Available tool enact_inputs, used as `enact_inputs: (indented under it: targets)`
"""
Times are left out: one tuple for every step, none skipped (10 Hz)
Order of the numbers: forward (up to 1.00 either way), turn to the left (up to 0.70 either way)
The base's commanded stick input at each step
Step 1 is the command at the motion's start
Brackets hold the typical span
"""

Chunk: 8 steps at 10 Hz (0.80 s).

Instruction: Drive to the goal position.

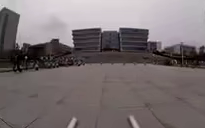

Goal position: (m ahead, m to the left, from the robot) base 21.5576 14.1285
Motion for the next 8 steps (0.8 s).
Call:
enact_inputs:
  targets:
    - [1.0, 0.0]
    - [1.0, 0.0]
    - [1.0, 0.0]
    - [1.0, 0.0]
    - [1.0, 0.0]
    - [1.0, 0.0]
    - [1.0, 0.0]
    - [1.0, 0.0]
